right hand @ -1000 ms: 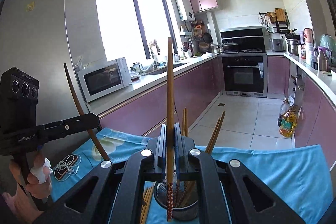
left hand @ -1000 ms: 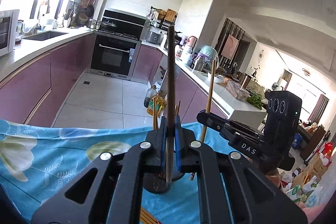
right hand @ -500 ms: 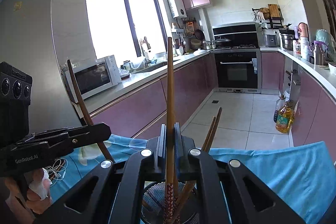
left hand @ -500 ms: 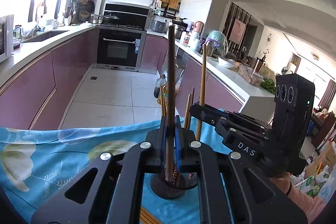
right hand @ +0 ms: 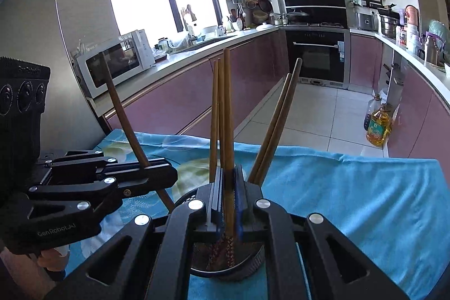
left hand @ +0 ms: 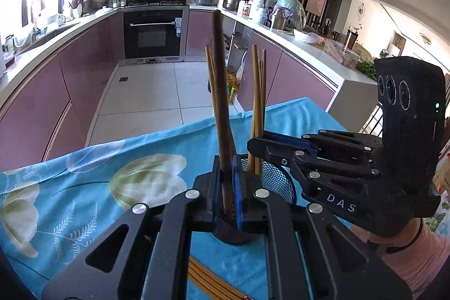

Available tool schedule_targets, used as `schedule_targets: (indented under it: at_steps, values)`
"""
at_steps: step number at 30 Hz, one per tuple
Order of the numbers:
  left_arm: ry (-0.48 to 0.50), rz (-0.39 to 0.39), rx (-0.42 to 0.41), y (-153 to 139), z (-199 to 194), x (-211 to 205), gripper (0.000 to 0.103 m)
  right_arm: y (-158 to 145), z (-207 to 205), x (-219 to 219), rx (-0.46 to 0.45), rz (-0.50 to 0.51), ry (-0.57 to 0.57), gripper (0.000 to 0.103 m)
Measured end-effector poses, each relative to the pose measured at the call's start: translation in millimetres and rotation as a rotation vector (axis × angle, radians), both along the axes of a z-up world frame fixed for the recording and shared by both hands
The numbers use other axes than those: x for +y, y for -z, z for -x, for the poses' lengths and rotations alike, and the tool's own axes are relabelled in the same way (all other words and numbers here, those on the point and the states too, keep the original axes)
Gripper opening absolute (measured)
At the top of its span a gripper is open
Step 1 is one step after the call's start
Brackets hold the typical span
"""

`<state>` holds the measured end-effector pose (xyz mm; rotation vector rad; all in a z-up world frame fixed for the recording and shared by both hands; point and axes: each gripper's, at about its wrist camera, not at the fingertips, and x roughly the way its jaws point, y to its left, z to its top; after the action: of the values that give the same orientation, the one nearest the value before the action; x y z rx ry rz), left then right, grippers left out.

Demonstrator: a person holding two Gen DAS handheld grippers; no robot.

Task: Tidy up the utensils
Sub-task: 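Lower both chopsticks into the mesh cup and open both tools, then withdraw both tools from the cup back to the chopstick row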

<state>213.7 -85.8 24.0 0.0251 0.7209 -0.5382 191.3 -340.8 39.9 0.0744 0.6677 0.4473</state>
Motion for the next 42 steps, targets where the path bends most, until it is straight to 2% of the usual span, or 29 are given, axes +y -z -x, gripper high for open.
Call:
schedule_targets:
  at_steps: [1,2,7,20,22,30,36,42]
  values:
    - [-0.003,-0.003,0.007,3,-2,-1,0.008,-1,-1,0,-0.002,-0.004,0.008,0.017]
    - [-0.004,-0.004,0.011,5,-4,-2,0.009,-2,0,-2,-0.008,-0.009,0.013,0.02]
    - [-0.028,0.013,0.006,9,-3,3,0.021,-4,9,-7,-0.023,-0.031,0.023,0.03]
    - [-0.089,0.069,-0.024,22,41,32,0.03,-5,34,-20,-0.028,-0.074,0.01,0.032]
    - [-0.104,0.071,-0.037,22,50,39,0.034,-6,43,-21,-0.035,-0.08,-0.006,0.037]
    - [-0.181,0.1,-0.041,29,79,74,0.039,-6,80,-7,-0.038,-0.067,-0.117,0.04]
    - [-0.225,0.115,0.02,53,96,98,0.044,24,92,15,0.057,-0.04,-0.184,0.042]
    - [-0.248,0.092,0.089,82,104,100,0.046,64,97,35,0.161,0.019,-0.204,0.042]
